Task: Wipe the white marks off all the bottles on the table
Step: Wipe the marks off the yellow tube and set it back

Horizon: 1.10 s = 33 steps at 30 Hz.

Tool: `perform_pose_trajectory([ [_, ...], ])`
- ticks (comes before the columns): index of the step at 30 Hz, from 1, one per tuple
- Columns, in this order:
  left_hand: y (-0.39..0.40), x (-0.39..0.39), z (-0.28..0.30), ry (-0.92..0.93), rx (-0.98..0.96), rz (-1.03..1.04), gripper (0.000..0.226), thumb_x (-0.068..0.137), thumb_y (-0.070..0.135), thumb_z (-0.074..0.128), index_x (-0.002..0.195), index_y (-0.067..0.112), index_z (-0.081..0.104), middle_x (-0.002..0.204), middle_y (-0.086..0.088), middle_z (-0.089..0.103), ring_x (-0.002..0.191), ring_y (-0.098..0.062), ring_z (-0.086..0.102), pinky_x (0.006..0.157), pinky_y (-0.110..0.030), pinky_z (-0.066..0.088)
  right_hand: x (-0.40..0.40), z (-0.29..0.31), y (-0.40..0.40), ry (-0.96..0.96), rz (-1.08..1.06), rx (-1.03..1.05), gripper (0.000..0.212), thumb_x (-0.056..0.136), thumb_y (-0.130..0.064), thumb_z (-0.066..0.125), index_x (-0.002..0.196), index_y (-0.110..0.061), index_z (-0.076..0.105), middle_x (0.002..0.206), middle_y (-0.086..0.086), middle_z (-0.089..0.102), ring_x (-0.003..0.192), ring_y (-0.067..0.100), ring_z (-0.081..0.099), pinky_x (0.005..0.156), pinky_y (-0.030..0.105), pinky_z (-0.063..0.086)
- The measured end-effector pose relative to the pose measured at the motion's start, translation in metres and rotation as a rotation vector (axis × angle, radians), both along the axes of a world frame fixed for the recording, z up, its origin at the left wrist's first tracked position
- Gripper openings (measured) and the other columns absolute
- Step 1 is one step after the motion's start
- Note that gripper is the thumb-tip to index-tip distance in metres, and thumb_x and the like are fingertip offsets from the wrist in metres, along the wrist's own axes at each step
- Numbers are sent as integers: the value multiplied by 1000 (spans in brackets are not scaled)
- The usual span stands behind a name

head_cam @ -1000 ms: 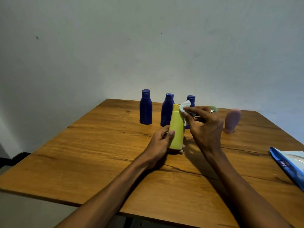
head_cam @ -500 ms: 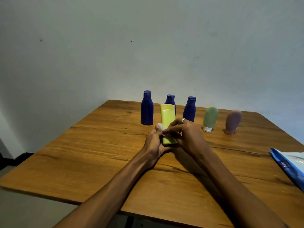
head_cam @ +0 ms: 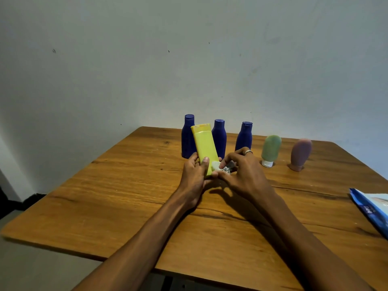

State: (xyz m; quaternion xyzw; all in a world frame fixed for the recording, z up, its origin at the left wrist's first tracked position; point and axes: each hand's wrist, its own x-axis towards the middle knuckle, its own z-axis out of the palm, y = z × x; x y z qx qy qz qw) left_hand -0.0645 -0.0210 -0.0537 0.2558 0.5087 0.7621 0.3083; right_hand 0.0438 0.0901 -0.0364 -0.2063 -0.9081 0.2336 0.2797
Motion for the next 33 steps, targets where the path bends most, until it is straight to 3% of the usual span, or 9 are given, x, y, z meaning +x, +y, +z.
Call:
perform_pose_trajectory([
  [3, 0, 0, 0, 42, 4, 26, 38, 108, 19, 43, 146, 14, 42, 122, -15, 69, 95, -23, 74, 78, -40, 62, -2, -4, -8, 52, 25, 43, 24, 83, -36, 82, 97, -22, 68, 114, -5, 44, 99, 5, 48, 76, 6, 40],
  [6, -1, -3, 2, -39, 53, 33, 38, 109, 16, 42, 147, 12, 41, 120, -15, 73, 108, -29, 73, 86, -45, 60, -3, -7, -6, 152, 50, 0, 12, 88, -20, 79, 98, -20, 73, 112, -6, 53, 98, 5, 56, 81, 12, 49],
  [11, -2, -3, 3, -33, 73, 24, 44, 108, 13, 43, 151, 10, 37, 121, -13, 73, 116, -28, 69, 91, -44, 60, -2, -4, -3, 259, -35, -254, 12, 88, -15, 77, 98, -20, 74, 93, -13, 68, 88, -5, 62, 69, 5, 47],
  [14, -2, -4, 3, -25, 109, 45, 43, 108, 12, 43, 150, 6, 38, 122, -13, 73, 116, -26, 69, 82, -35, 62, 0, -3, -7, 282, -34, -605, 11, 89, -14, 76, 99, -15, 73, 99, 0, 73, 93, 8, 70, 65, 14, 53],
  [16, -2, -5, 4, -16, 123, 63, 40, 108, 11, 42, 147, 6, 42, 119, -11, 75, 113, -23, 71, 78, -31, 62, 1, -1, -16, 350, 14, -1046, 18, 92, -7, 71, 110, -7, 69, 103, 13, 75, 87, 18, 75, 58, 21, 57],
  [19, -1, -4, 4, 55, 121, 81, 27, 107, 11, 43, 133, 12, 52, 111, -5, 77, 105, -18, 73, 79, -31, 61, -2, -3, -30, 358, 119, -1477, 23, 96, -1, 64, 118, 1, 67, 105, 20, 77, 90, 27, 78, 67, 34, 64],
  [23, -1, -2, 2, 181, 49, 92, 22, 107, 17, 44, 126, 22, 54, 121, -7, 74, 112, -20, 70, 89, -35, 58, -9, -8, -41, 309, 176, -1573, 24, 96, 3, 59, 119, 3, 66, 105, 20, 77, 99, 30, 76, 84, 40, 64],
  [30, 2, -4, 2, 253, 26, 134, 25, 105, 13, 48, 128, 22, 52, 129, -14, 69, 115, -25, 69, 95, -45, 58, -9, -7, -28, 383, 90, -1751, 28, 89, 7, 64, 117, 8, 66, 115, 29, 71, 106, 32, 73, 70, 32, 65],
  [33, 0, -5, 4, 243, 41, 166, 26, 106, 9, 46, 125, 25, 51, 122, -9, 73, 114, -25, 70, 94, -43, 58, -3, -6, -15, 420, 12, -1840, 39, 81, 6, 69, 119, 9, 63, 112, 35, 69, 89, 34, 78, 57, 27, 63],
])
